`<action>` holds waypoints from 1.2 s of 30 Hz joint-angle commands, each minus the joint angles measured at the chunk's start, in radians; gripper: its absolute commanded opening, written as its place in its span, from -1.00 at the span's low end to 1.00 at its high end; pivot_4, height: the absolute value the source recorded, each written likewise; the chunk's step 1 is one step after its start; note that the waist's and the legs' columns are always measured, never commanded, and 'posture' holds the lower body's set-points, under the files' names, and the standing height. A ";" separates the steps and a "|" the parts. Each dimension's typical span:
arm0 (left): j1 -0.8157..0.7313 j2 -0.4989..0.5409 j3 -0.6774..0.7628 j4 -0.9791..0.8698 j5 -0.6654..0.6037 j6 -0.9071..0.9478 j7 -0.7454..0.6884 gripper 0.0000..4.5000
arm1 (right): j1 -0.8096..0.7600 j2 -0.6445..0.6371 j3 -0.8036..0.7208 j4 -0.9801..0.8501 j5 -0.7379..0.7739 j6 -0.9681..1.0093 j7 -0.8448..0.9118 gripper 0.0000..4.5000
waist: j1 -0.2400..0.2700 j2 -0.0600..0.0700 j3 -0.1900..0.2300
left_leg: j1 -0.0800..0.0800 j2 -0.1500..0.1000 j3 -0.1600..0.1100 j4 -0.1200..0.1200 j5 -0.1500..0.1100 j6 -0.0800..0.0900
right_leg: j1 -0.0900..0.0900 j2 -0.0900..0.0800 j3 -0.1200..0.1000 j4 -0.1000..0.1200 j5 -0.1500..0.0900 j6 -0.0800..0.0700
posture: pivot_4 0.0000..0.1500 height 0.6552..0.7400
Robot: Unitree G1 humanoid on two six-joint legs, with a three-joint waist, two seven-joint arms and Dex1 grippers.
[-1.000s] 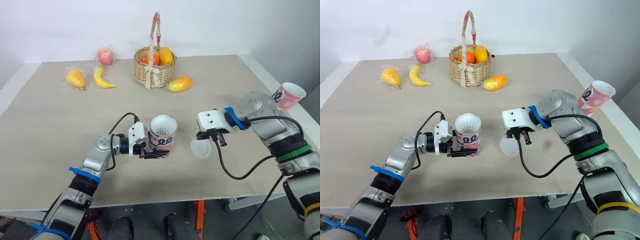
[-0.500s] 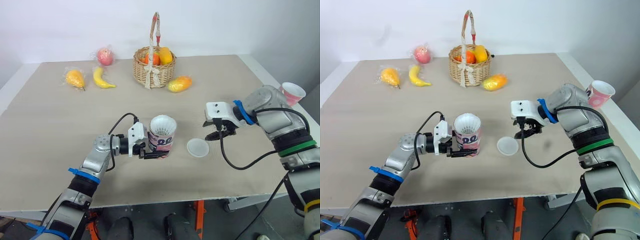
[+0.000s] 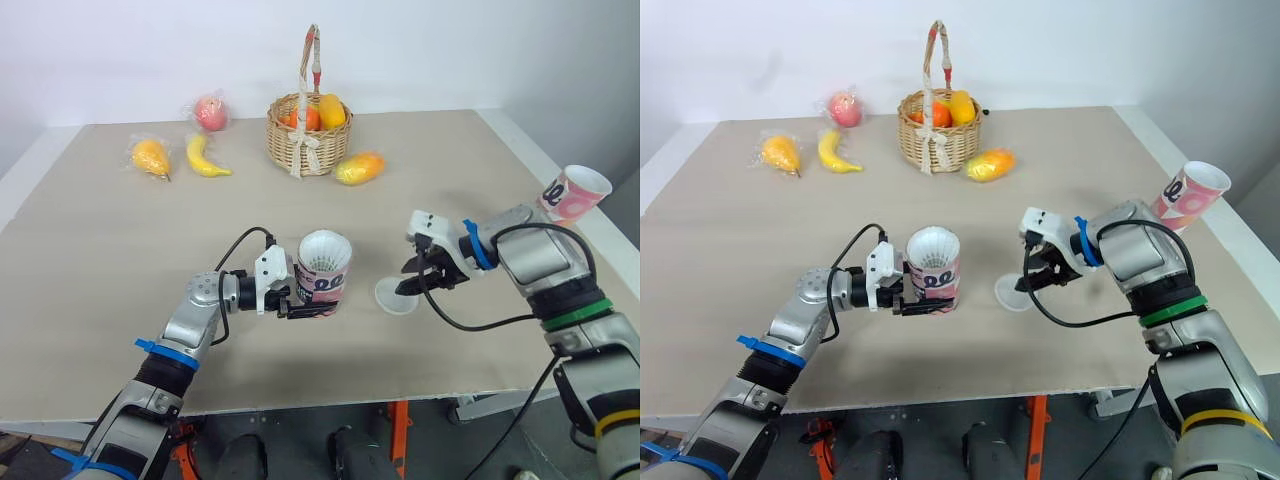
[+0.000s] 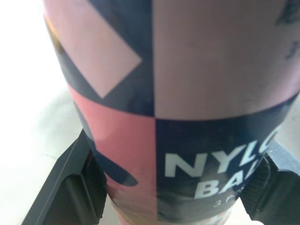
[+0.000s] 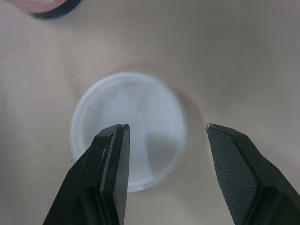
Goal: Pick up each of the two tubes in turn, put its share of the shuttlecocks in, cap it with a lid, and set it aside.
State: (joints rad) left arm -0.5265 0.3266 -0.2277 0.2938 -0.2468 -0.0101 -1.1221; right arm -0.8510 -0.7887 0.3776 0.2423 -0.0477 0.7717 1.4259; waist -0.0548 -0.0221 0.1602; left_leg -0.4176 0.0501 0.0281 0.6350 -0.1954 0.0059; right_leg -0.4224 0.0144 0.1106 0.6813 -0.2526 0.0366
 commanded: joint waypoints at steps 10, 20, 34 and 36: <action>0.030 0.030 -0.013 0.054 0.048 0.033 0.009 0.43 | 0.017 -0.041 0.014 -0.074 0.021 -0.027 0.004 -0.28 | -0.001 0.000 0.000 | 0.000 0.000 0.000 0.000 0.000 0.000 | 0.000 0.000 0.000 0.000 0.000 0.000 | 1.00 1.00; 0.023 0.029 -0.012 0.057 0.048 0.033 0.010 0.43 | 0.018 -0.069 0.045 -0.058 -0.054 -0.224 -0.021 -0.97 | -0.001 0.000 0.000 | 0.000 0.000 0.000 0.000 0.000 0.000 | 0.000 0.000 0.000 0.000 0.000 0.000 | 1.00 1.00; 0.009 0.031 -0.011 0.080 0.051 0.025 -0.001 0.43 | -0.317 -0.116 -0.091 -0.182 0.175 -0.532 0.188 -0.97 | -0.012 0.001 0.001 | 0.003 0.000 0.001 0.000 0.000 0.000 | 0.001 0.000 0.001 0.000 0.002 0.000 | 1.00 1.00; 0.003 0.030 -0.011 0.088 0.052 0.022 -0.003 0.43 | -0.401 -0.063 -0.087 -0.178 0.221 -0.498 0.188 -0.97 | -0.016 0.001 0.001 | 0.005 0.000 0.000 0.000 0.000 0.000 | 0.003 0.000 0.000 0.000 0.001 -0.002 | 1.00 1.00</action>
State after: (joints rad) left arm -0.5416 0.3347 -0.2206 0.3192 -0.2467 -0.0042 -1.1353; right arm -1.2184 -0.8662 0.3100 0.0863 0.1252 0.2541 1.5679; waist -0.0704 -0.0211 0.1608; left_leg -0.4120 0.0501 0.0274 0.6348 -0.1953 0.0056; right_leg -0.4186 0.0142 0.1103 0.6812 -0.2534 0.0317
